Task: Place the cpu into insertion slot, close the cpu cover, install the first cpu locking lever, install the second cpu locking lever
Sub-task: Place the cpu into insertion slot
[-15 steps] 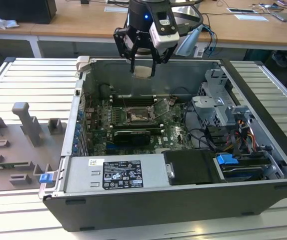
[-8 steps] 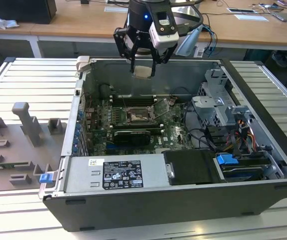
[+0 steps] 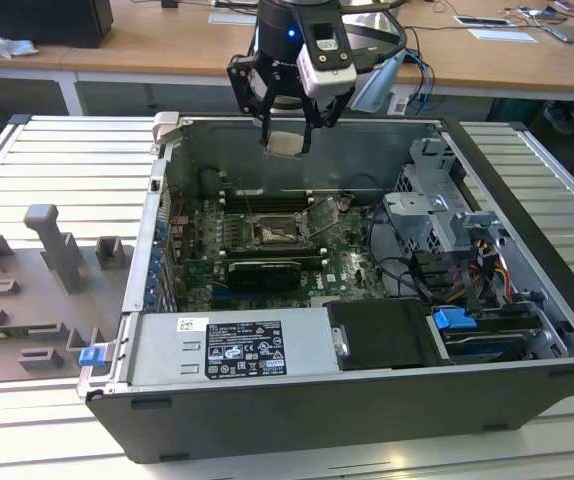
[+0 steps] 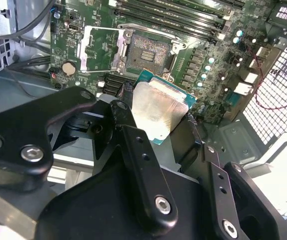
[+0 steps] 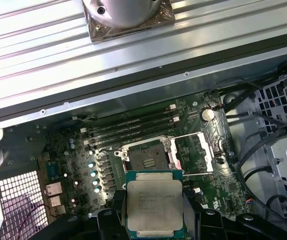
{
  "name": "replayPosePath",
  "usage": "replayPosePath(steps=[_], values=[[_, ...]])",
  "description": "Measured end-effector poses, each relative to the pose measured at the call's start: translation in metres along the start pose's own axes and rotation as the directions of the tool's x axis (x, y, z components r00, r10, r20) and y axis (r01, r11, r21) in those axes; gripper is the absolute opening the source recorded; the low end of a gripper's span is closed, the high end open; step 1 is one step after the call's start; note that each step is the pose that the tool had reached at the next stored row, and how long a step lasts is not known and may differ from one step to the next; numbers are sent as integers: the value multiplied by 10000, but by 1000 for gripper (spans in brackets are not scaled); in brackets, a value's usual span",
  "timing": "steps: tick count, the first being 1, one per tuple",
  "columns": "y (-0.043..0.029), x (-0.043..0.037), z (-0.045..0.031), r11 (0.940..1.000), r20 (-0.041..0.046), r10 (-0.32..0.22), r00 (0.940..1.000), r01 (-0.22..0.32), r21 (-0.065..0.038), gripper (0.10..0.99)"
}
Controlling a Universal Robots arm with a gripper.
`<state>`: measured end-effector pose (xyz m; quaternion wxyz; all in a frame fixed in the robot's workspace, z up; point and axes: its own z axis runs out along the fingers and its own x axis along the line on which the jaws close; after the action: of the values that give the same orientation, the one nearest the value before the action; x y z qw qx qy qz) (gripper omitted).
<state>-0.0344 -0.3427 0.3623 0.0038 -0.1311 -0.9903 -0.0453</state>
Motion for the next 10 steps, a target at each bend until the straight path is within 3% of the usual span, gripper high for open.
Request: replayPosePath(steps=[10], values=[[0, 0, 0, 9999, 15, 163, 9999, -163, -3, 541]])
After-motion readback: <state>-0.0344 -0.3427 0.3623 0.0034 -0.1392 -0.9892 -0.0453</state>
